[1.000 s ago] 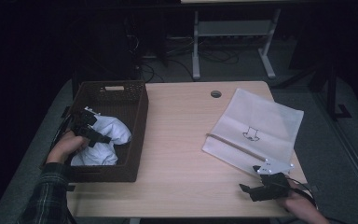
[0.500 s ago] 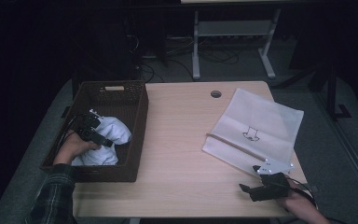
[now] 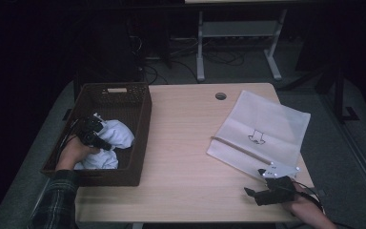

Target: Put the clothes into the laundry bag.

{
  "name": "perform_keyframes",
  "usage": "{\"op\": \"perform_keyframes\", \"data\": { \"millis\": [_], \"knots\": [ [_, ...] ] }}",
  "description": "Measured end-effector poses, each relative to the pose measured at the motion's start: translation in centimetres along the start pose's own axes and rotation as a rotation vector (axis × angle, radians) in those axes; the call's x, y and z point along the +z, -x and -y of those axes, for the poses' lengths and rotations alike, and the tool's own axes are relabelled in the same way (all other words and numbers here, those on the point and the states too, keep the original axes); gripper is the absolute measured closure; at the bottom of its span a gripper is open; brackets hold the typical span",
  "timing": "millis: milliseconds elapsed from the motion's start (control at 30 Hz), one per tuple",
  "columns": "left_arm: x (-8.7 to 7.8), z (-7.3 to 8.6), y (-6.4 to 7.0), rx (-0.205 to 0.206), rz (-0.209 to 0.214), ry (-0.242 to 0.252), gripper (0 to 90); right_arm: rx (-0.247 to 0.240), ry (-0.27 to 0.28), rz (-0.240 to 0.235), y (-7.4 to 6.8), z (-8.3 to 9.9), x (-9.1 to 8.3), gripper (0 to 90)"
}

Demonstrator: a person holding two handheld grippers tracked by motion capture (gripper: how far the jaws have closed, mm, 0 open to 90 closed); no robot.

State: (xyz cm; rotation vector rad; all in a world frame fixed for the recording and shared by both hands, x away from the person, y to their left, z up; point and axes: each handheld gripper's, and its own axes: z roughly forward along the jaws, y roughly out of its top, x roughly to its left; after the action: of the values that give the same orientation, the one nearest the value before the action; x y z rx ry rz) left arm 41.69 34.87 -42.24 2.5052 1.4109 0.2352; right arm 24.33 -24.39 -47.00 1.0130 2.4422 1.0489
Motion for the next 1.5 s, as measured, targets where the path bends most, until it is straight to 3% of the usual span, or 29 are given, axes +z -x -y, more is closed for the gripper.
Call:
{"op": "perform_keyframes", "data": {
  "millis": [167,467,867,1200,1500],
  "knots": [
    [-0.4,0.2,-0.2,-0.013,0.018,0.019,60.9,-0.001,0.005,-0.002,-0.1,0.0,0.0,13.4],
    [-1.6,0.4,-0.5,-0.048,0.052,0.075,63.2,0.007,0.001,-0.002,0.0,0.0,0.0,13.4],
    [-4.8,-0.5,0.0,-0.022,0.032,0.126,62.7,0.012,0.007,-0.002,0.1,0.0,0.0,13.4],
    [-7.6,-1.0,0.7,0.01,0.04,0.204,62.3,0.015,0.008,-0.001,0.1,0.0,-0.1,13.4],
    [-10.3,-1.7,2.3,0.074,0.062,0.282,62.1,0.015,0.006,-0.002,0.1,0.0,0.0,13.4]
  ]
}}
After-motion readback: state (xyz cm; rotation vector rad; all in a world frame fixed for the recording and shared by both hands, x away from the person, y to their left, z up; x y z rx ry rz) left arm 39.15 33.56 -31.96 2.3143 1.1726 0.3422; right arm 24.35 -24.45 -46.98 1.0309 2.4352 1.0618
